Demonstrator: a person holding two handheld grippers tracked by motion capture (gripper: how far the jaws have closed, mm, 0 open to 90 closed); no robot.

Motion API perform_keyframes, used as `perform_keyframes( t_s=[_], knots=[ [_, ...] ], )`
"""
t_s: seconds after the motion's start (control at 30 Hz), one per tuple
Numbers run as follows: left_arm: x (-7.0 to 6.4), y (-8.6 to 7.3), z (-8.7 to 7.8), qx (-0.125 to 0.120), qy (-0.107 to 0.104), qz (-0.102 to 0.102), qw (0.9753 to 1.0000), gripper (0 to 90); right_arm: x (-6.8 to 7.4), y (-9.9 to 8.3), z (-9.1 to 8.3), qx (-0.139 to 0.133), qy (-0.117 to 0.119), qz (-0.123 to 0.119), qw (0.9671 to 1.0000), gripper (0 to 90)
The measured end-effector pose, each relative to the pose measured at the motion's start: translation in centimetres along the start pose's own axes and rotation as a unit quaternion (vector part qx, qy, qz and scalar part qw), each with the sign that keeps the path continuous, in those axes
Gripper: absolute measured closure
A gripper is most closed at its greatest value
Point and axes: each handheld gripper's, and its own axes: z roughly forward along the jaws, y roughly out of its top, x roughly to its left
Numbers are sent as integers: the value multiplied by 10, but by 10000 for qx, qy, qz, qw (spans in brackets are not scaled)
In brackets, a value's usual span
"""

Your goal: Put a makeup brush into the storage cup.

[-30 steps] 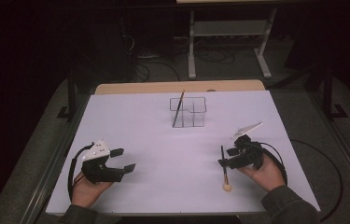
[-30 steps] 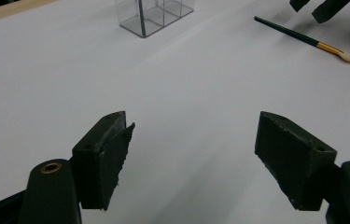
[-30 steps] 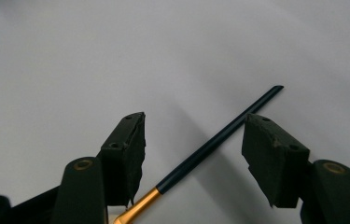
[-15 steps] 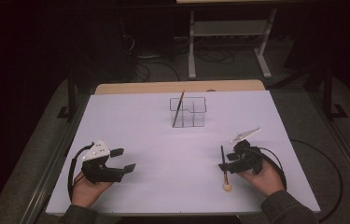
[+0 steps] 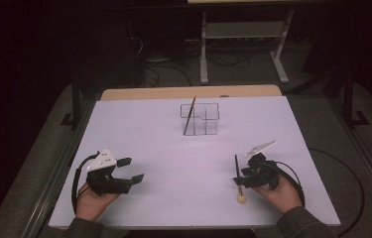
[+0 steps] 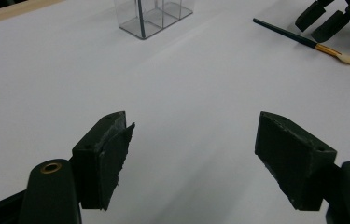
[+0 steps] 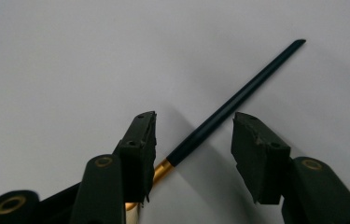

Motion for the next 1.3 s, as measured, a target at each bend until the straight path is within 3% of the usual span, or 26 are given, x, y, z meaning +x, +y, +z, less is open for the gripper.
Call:
perform_keyframes(
  t_s=[0.3, 0.5, 0.53, 0.63, 0.87, 0.97, 1.07, 1.3],
  knots=[
    [-1, 0, 0, -21, -6, -20, 10000, 252, 4, -2, 2, 119, -89, -63, 9999, 553],
    [-1, 0, 1, -11, -22, -30, 10000, 252, 6, -3, 3, 237, -230, -197, 9993, 650],
    [-1, 0, 1, -8, -27, -19, 10000, 252, 6, -3, 2, 314, -286, -257, 9988, 710],
    [-1, 0, 0, -24, -23, -30, 10000, 252, 7, -4, 2, 411, -431, -465, 9971, 776],
    [-3, 1, 4, 51, -60, 29, 10000, 252, 9, 3, 4, 650, -512, -762, 9937, 827],
    [-4, 1, 4, 34, -64, 28, 10000, 252, 8, 2, 4, 633, -452, -789, 9938, 829],
    [-3, 0, 4, 8, -104, -38, 9999, 240, -1, 1, 2, 530, -173, -721, 9958, 830],
    [-2, 1, 7, 6, -163, -27, 9999, 233, -5, 1, 2, 505, -31, -869, 9949, 830]
  ],
)
